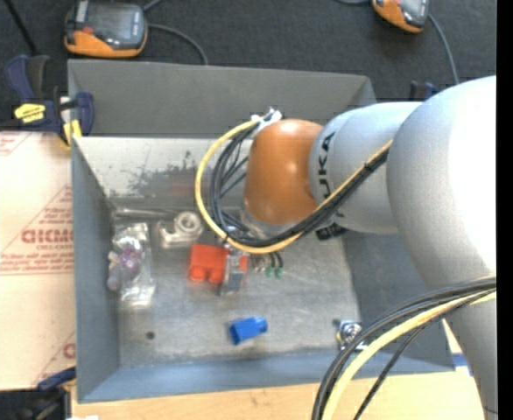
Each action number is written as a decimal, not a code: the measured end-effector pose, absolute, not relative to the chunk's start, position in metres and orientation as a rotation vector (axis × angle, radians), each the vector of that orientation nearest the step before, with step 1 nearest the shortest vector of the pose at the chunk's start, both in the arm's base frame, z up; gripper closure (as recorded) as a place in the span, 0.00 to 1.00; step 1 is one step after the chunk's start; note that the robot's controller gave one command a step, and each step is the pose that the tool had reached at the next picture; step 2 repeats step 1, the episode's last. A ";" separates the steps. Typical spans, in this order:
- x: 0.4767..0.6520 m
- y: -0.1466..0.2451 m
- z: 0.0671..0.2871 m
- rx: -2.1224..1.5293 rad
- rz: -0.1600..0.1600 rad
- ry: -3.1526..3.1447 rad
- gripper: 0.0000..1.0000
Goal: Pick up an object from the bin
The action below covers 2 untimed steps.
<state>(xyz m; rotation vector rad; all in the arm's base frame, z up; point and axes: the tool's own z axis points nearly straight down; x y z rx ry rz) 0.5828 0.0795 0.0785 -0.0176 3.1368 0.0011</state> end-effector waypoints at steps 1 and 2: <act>0.601 0.092 0.206 -0.044 0.002 3.128 1.00; 0.601 0.092 0.206 -0.044 0.002 3.128 1.00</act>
Offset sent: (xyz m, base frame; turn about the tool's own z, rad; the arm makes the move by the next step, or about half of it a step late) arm 0.0145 0.0130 0.1212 -0.0175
